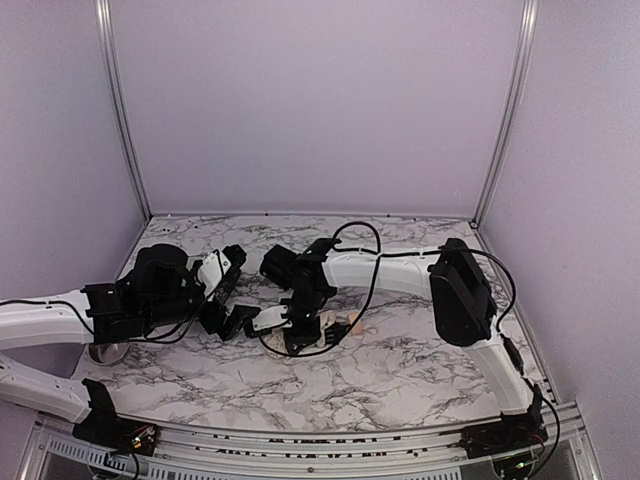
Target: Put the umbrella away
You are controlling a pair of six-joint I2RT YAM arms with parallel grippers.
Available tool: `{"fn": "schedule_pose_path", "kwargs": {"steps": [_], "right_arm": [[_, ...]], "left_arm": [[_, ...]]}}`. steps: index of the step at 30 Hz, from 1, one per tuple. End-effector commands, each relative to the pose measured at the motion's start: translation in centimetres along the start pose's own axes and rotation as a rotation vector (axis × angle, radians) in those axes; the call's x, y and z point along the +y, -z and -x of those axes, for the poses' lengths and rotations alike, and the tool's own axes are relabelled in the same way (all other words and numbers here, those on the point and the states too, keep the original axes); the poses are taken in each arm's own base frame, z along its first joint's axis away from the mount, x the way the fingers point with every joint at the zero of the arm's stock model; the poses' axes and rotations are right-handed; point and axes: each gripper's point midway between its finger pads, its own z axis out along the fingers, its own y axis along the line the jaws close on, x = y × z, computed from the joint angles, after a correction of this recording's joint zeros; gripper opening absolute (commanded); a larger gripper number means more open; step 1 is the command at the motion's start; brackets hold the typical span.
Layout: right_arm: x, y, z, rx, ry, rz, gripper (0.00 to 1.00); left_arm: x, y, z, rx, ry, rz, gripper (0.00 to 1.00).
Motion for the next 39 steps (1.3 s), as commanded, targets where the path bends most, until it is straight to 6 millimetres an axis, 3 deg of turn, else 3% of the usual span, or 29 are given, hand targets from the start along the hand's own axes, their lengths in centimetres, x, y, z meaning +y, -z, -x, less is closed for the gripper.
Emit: {"fn": "schedule_pose_path", "kwargs": {"steps": [1, 4, 6, 9, 11, 13, 16, 18, 19, 22, 24, 27, 29, 33, 35, 37, 39], "right_arm": [[-0.2, 2.1, 2.0, -0.049, 0.005, -0.05, 0.26], [-1.7, 6.9, 5.1, -0.194, -0.004, -0.154, 0.15], [-3.1, 11.2, 7.1, -0.34, -0.031, -0.25, 0.11], [-5.5, 18.9, 8.9, -0.608, -0.116, -0.414, 0.0], [-6.2, 24.4, 8.9, -0.818, -0.176, -0.518, 0.0], [-5.1, 30.5, 8.9, -1.06, -0.164, -0.598, 0.0], [-1.1, 39.5, 7.9, -1.429, -0.064, -0.776, 0.0], [1.4, 43.7, 6.2, -1.631, -0.052, -0.853, 0.0], [2.0, 44.6, 5.5, -1.697, -0.078, -0.852, 0.0], [2.4, 43.4, 3.7, -1.776, -0.137, -0.866, 0.0], [1.1, 39.6, 2.4, -1.758, -0.233, -0.844, 0.0], [0.1, 30.4, -0.1, -1.635, -0.329, -0.815, 0.0], [0.5, 24.3, -2.6, -1.57, -0.385, -0.81, 0.0], [0.8, 15.9, -6.1, -1.479, -0.547, -0.733, 0.0], [1.0, 14.3, -6.6, -1.449, -0.568, -0.705, 0.0], [1.2, 15.2, -6.5, -1.458, -0.556, -0.721, 0.0], [1.1, 17.9, -6.1, -1.476, -0.524, -0.767, 0.0]], "left_arm": [[1.3, 0.4, 1.0, -0.035, 0.004, 0.061, 0.99], [2.8, 1.0, 1.4, -0.047, 0.035, 0.135, 0.99], [4.3, 1.9, 1.9, -0.063, 0.065, 0.213, 0.99], [6.7, 4.0, 2.8, -0.114, 0.102, 0.337, 0.99], [7.4, 5.3, 3.6, -0.157, 0.102, 0.367, 0.99], [7.3, 6.4, 4.5, -0.199, 0.083, 0.355, 0.99], [7.5, 7.1, 5.1, -0.23, 0.08, 0.363, 0.99], [7.5, 6.7, 4.9, -0.214, 0.088, 0.362, 0.99], [7.5, 6.5, 4.9, -0.206, 0.095, 0.359, 0.99], [7.3, 5.7, 4.9, -0.187, 0.105, 0.345, 0.99], [7.2, 5.2, 5.0, -0.181, 0.102, 0.336, 0.99], [6.9, 4.5, 5.0, -0.166, 0.095, 0.324, 0.99], [6.7, 4.1, 5.0, -0.156, 0.087, 0.313, 0.99], [6.6, 3.6, 4.8, -0.138, 0.075, 0.304, 0.99], [6.6, 3.4, 4.7, -0.127, 0.07, 0.304, 0.99], [6.5, 3.3, 4.7, -0.119, 0.068, 0.299, 0.99], [6.5, 3.2, 4.6, -0.115, 0.069, 0.296, 0.99]]}}
